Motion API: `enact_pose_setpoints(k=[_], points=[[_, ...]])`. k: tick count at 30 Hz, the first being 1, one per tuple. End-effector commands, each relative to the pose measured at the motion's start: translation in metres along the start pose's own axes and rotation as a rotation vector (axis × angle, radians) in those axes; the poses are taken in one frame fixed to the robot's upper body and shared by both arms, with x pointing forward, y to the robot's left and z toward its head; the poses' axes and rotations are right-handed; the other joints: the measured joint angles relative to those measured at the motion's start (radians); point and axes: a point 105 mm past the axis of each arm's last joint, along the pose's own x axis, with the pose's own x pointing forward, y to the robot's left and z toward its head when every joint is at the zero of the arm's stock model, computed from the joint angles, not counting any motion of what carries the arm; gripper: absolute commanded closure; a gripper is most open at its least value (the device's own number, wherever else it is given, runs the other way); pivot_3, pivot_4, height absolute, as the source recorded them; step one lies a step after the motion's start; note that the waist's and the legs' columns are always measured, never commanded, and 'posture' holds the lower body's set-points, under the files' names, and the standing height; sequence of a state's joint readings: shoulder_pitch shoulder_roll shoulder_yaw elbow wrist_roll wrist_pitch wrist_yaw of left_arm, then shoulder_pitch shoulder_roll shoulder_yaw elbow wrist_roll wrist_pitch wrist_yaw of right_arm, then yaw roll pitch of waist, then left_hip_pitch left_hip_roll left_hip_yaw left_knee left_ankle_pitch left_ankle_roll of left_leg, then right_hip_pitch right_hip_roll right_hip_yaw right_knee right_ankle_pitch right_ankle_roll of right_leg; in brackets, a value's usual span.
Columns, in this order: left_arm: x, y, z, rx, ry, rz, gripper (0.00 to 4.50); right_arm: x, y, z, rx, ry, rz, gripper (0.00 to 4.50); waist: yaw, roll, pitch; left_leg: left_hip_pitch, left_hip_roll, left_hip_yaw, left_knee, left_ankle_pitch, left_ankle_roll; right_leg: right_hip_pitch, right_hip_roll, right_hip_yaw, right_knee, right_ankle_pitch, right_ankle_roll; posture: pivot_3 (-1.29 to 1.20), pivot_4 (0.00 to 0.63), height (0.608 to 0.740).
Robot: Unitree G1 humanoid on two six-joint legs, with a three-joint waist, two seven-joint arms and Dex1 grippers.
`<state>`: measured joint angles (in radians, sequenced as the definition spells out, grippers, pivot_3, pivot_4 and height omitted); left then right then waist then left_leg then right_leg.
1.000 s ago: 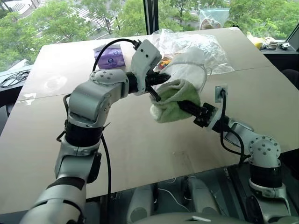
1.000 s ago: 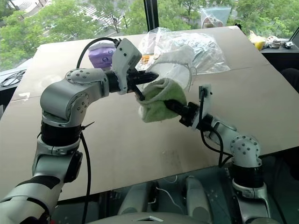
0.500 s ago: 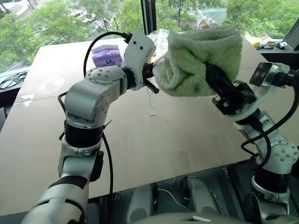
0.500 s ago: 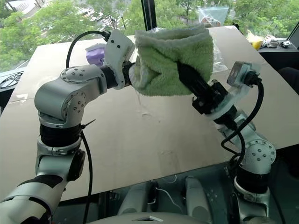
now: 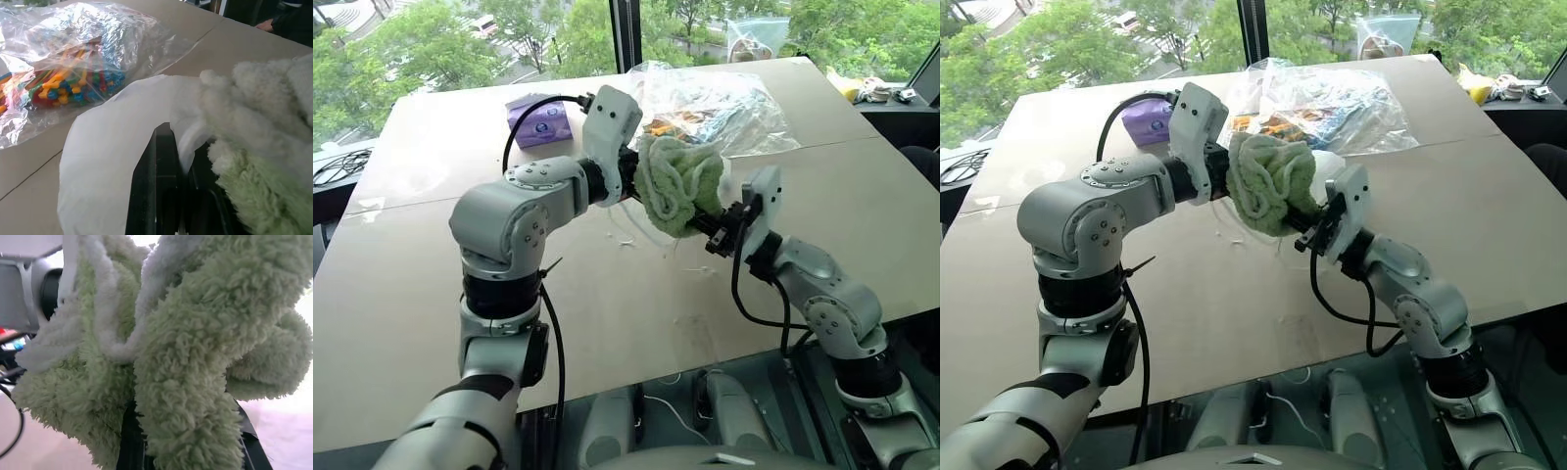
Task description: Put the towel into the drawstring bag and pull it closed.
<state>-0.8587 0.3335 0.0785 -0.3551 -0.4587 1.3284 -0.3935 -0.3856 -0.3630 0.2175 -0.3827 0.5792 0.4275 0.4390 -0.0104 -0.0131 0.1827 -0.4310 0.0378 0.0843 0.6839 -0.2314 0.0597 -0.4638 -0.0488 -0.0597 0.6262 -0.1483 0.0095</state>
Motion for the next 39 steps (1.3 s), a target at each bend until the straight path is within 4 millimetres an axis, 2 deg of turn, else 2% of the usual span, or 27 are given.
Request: enact_pose_setpoints(k=[1, 4, 8, 14, 19, 24, 29, 31, 34, 37, 39], points=[[-0.007, -0.007, 0.016, -0.007, -0.068, -0.019, 4.39, 0.002, 0.010, -0.011, -0.112, 0.041, 0.058, 4.50, 0.000, 0.000, 0.000, 0.000, 0.000, 0.000, 0.000, 0.000, 0.000, 0.000, 0.000, 0.000, 0.000, 0.000, 0.000, 0.00, 0.150, 0.740], [-0.007, -0.002, 0.014, -0.083, -0.078, -0.005, 4.39, 0.002, 0.018, -0.005, -0.097, -0.005, 0.092, 4.50, 0.000, -0.001, 0.000, 0.000, 0.000, 0.000, 0.000, 0.000, 0.000, 0.000, 0.000, 0.000, 0.000, 0.000, 0.000, 0.00, 0.150, 0.740], [-0.007, 0.007, 0.010, -0.217, -0.076, 0.009, 4.39, -0.008, 0.012, -0.019, -0.206, 0.080, 0.103, 4.50, 0.000, -0.001, 0.000, 0.000, 0.000, 0.000, 0.000, 0.000, 0.000, 0.000, 0.000, 0.000, 0.000, 0.002, 0.003, 0.00, 0.150, 0.740], [-0.002, 0.011, 0.004, -0.382, -0.080, 0.002, 4.39, -0.010, 0.025, -0.009, -0.260, 0.065, 0.190, 4.50, 0.000, -0.004, 0.000, 0.000, 0.000, 0.000, 0.001, 0.000, 0.000, 0.000, 0.000, 0.000, 0.000, 0.002, 0.003, 0.00, 0.150, 0.740], [0.000, 0.006, 0.001, -0.432, -0.059, -0.020, 4.39, 0.003, 0.034, 0.005, -0.307, 0.017, 0.202, 4.50, -0.002, -0.004, 0.000, 0.000, -0.001, 0.000, 0.001, 0.000, 0.000, 0.000, 0.000, 0.000, 0.000, 0.002, 0.003, 0.00, 0.150, 0.740], [0.000, 0.003, -0.001, -0.434, -0.042, -0.021, 4.39, 0.020, 0.038, 0.008, -0.467, 0.023, 0.186, 4.50, -0.001, -0.004, -0.001, 0.001, 0.000, -0.001, 0.001, 0.000, -0.001, 0.000, 0.001, 0.000, 0.001, 0.002, 0.003, 0.00, 0.150, 0.740], [0.001, 0.003, 0.001, -0.432, -0.049, -0.022, 4.39, 0.016, 0.041, -0.016, -0.609, 0.152, 0.256, 4.50, 0.003, -0.005, -0.001, 0.000, 0.000, -0.001, 0.001, 0.000, -0.001, 0.000, 0.000, 0.000, 0.000, 0.002, 0.003, 0.00, 0.150, 0.740], [0.001, 0.002, 0.002, -0.430, -0.052, -0.025, 4.39, 0.013, 0.035, -0.023, -0.678, 0.213, 0.263, 4.50, 0.002, -0.006, -0.001, 0.000, 0.000, 0.000, 0.001, 0.000, -0.001, 0.000, 0.000, 0.000, 0.000, 0.002, 0.003, 0.00, 0.150, 0.740], [0.001, -0.001, 0.002, -0.431, -0.050, -0.043, 4.39, 0.017, 0.015, -0.027, -0.751, 0.273, 0.176, 4.50, 0.001, -0.006, -0.001, 0.000, -0.001, 0.000, 0.001, 0.000, -0.001, 0.000, 0.000, 0.000, 0.000, 0.002, 0.002, 0.00, 0.150, 0.740], [0.001, -0.001, 0.000, -0.437, -0.046, -0.046, 4.39, 0.025, -0.009, -0.019, -0.651, 0.252, -0.039, 4.50, -0.002, -0.008, -0.001, 0.001, 0.000, 0.000, 0.001, 0.001, -0.001, 0.000, 0.000, 0.000, 0.001, 0.000, -0.001, 0.00, 0.150, 0.740], [0.001, -0.001, 0.000, -0.441, -0.046, -0.045, 4.39, 0.028, -0.015, -0.014, -0.589, 0.228, -0.112, 4.50, -0.002, -0.008, -0.001, 0.001, 0.000, 0.000, 0.000, 0.002, -0.003, 0.000, 0.002, 0.000, 0.001, 0.001, -0.001, 0.00, 0.150, 0.740]])
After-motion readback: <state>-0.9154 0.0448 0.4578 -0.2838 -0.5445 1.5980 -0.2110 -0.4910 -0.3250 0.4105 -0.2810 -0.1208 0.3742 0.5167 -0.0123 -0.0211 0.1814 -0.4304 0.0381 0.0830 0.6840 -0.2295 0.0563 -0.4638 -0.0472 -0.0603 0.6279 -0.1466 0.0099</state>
